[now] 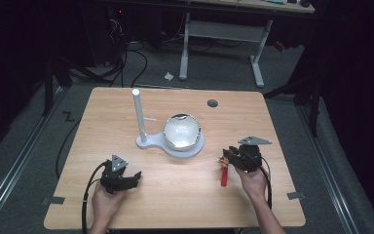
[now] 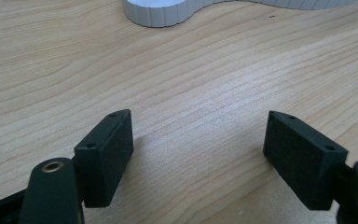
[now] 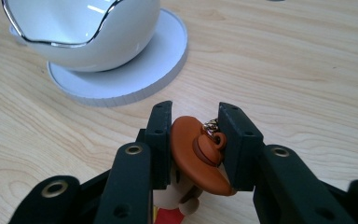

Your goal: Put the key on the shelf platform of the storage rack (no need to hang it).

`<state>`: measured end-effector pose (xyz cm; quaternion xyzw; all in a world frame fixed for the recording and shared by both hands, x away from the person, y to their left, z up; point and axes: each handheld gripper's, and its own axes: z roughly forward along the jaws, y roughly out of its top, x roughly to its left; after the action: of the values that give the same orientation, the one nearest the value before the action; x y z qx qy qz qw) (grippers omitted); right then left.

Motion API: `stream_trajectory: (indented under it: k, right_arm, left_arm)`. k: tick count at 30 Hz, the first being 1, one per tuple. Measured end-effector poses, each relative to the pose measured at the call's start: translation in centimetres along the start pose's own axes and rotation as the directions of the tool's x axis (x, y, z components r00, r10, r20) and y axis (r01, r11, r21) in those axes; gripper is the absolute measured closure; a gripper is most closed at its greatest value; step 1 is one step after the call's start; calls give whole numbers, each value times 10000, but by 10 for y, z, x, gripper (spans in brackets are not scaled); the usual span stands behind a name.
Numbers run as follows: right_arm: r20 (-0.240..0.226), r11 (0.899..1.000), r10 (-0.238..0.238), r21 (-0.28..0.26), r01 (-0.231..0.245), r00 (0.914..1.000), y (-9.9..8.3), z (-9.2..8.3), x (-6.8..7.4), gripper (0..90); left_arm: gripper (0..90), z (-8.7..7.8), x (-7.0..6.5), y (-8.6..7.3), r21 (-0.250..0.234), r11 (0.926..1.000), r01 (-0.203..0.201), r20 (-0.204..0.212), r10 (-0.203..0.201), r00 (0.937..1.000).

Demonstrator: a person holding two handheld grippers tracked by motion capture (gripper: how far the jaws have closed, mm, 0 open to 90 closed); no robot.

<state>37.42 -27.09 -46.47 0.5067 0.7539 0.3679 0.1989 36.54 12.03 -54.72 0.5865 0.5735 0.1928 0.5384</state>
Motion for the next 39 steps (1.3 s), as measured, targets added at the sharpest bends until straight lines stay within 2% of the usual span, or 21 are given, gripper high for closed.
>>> stream_trajectory:
  k: [4,8,11,18,19,20,22,23,25,28,29,33,39]
  right_arm:
    - [0,9998,1,223,-1,10000,9,-13,-9,678]
    - [-140,9998,-165,-70,164,9998,18,-29,-9,678]
    - [-191,9991,-397,-150,395,9990,24,-35,-8,678]
    - [-494,9976,-569,-413,549,9972,37,-45,-7,679]
    - [-527,9973,-607,-441,584,9968,40,-47,-6,679]
    - [-584,9954,-864,-475,837,9945,47,-48,-2,679]
    - [-600,9945,-960,-480,932,9936,49,-49,-1,679]
    - [-626,9917,-1202,-525,1170,9908,55,-49,4,679]
    - [-704,9896,-1323,-667,1276,9887,60,-50,8,680]
    - [-809,9883,-1353,-815,1287,9875,63,-51,11,680]
    - [-976,9873,-1387,-910,1300,9855,66,-53,14,680]
    - [-1073,9838,-1635,-924,1539,9807,69,-53,19,680]
    - [-1320,9807,-1768,-1081,1631,9754,74,-55,27,680]
  left_arm:
    - [243,0,0,0,-31,10000,31,5,-31,10000]
    - [242,0,0,0,-43,10000,40,-57,-40,10000]
    - [242,1,0,0,-54,10000,54,-59,-55,10000]
    - [242,1,0,0,-64,10000,58,-64,-59,10000]
    - [242,1,0,0,-72,10000,68,-64,-69,10000]
    - [242,1,0,0,-64,10000,59,-63,-60,10000]
    - [242,1,0,0,-71,10000,70,-62,-71,10000]
    - [242,1,0,0,-59,10000,56,-59,-57,10000]
    - [242,1,0,0,-57,10000,55,-61,-55,10000]
    - [239,-1,0,0,-61,10000,43,-96,-43,9999]
    - [236,-1,0,0,-97,9999,67,-148,-68,9999]
    - [238,0,1,0,-113,9999,98,-190,-101,9998]
    - [235,0,1,0,-108,9999,98,-186,-100,9998]
